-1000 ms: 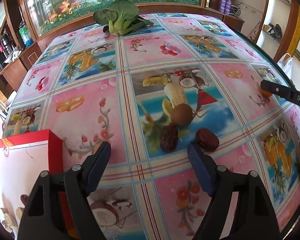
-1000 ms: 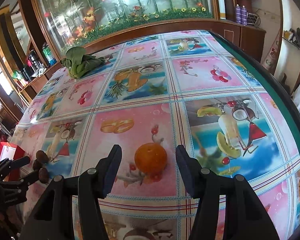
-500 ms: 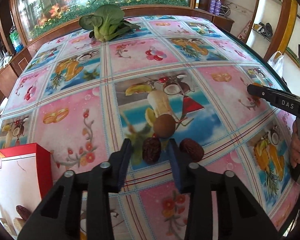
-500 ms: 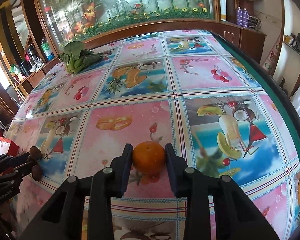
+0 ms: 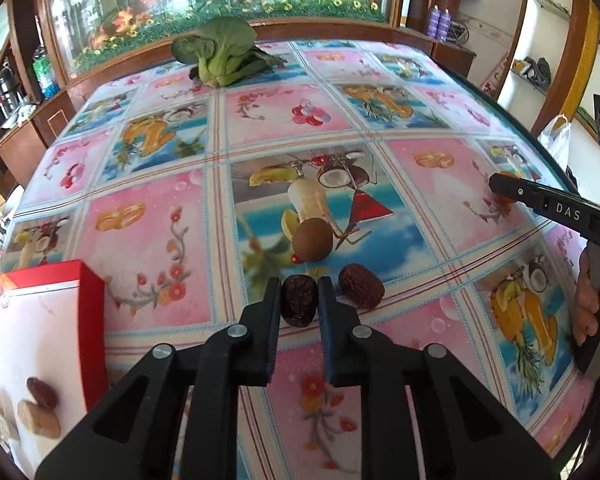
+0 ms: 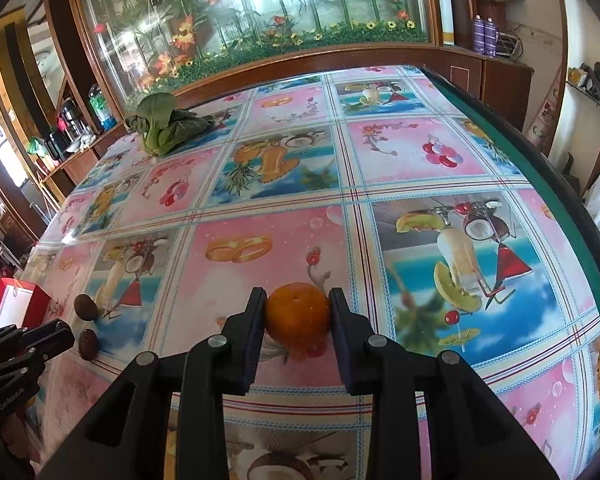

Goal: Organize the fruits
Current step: 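Carry the orange and date over the tray with both tools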

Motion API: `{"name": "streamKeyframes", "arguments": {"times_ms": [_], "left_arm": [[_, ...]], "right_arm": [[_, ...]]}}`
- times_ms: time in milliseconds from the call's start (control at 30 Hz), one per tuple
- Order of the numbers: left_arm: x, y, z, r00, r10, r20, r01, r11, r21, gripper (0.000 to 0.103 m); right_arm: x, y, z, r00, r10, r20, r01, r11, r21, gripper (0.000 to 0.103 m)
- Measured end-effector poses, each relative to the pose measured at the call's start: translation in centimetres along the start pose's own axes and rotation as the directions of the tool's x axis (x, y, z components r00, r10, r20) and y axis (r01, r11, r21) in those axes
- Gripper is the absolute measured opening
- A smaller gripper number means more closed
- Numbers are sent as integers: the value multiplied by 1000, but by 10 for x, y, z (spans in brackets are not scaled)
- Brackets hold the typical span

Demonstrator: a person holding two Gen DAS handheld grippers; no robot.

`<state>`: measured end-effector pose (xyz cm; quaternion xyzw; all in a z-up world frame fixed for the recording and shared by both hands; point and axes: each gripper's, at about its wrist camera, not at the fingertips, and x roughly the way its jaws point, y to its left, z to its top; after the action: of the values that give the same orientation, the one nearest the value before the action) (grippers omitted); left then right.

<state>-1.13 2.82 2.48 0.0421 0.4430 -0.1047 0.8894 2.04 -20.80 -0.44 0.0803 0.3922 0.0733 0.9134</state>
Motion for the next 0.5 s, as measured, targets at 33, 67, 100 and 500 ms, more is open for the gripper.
{"name": "streamKeyframes", "arguments": {"times_ms": [33,67,100,500], "left_arm": [[-5,1,-2,1000,3,12,-3,1000,-6,19],[-11,1,-4,1000,9,24,-9,1000,-9,19],[-15,2,-5,999,13,33,-13,1000,-11,19],[-98,17,-48,988,10,154,0,998,-64,20]], "right_arm": [[-2,0,0,1000,7,6,-7,1000,5,31],[-4,0,-1,1000,26,11,-26,1000,12,31],[-5,1,-1,999,42,14,-42,999,15,31],[-33,80,-22,959,276,58,-273,960,-56,30]]}}
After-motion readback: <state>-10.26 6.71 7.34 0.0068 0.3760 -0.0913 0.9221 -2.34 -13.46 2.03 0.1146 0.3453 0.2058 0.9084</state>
